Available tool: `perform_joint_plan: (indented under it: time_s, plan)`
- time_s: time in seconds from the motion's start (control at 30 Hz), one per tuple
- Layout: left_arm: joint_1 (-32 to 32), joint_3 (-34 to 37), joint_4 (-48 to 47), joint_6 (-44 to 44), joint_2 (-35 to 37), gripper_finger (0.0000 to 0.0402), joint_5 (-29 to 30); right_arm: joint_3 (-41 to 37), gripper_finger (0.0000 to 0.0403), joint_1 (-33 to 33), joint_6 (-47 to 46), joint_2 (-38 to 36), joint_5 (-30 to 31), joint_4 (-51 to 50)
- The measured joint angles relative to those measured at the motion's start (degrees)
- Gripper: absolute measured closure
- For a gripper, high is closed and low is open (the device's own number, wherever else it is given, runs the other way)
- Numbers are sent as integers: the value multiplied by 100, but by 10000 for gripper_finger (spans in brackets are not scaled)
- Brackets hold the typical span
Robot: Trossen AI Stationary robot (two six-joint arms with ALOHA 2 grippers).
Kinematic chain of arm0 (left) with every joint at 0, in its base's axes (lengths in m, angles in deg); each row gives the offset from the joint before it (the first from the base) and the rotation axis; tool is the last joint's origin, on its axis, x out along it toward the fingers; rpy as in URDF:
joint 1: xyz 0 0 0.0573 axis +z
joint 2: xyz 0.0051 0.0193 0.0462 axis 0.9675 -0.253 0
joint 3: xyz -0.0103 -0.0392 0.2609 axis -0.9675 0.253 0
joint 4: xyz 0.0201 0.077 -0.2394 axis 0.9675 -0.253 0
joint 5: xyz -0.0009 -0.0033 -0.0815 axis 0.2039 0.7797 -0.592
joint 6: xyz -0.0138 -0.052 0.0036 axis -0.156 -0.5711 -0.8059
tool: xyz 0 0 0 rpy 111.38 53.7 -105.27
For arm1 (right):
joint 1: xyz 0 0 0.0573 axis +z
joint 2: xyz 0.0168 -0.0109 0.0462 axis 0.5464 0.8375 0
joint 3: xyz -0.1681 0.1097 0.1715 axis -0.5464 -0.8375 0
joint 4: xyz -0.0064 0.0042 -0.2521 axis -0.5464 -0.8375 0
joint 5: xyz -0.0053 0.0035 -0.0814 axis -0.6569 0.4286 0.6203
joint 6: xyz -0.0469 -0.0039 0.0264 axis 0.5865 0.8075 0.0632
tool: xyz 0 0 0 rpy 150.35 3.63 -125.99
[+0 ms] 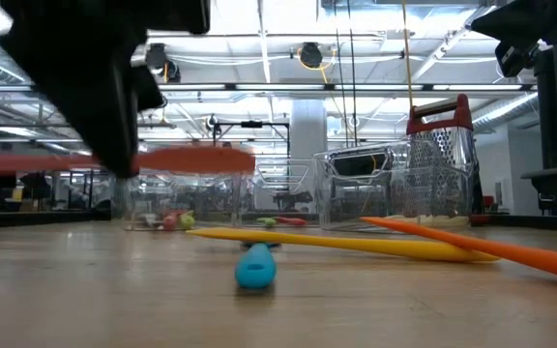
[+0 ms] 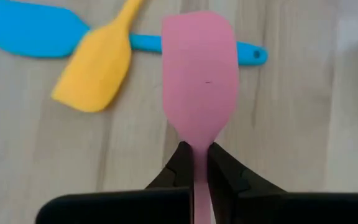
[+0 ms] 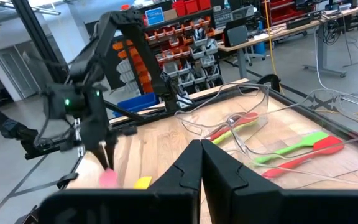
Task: Pick & Place Kitchen Items
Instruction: Put the pink spatula into the middle transparent bin
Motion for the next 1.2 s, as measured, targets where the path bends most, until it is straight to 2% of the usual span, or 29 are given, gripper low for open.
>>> perform_joint_plan:
  time_s: [0.2, 0.3, 0.43, 0.67, 0.97, 1.2]
  plan:
    - [37, -4, 79, -537, 802, 392, -8, 0, 403, 1, -5, 0, 1, 0]
    - [108, -4, 443, -961, 1160, 392, -37, 0, 403, 0, -13, 0, 0, -4]
    - [280, -7, 1642, -1425, 1518, 392, -27, 0, 403, 0, -4, 0, 1, -2]
    - [733, -17, 3993, -1956, 1581, 392, 8, 0, 403, 0, 0, 0, 0, -7]
    - [1536, -15, 4518, -2987, 1581, 392, 802, 0, 403, 0, -4, 0, 0, 0]
    - [2548, -17, 4701, -2921, 1578, 392, 1078, 0, 403, 2, -2, -2, 11, 0]
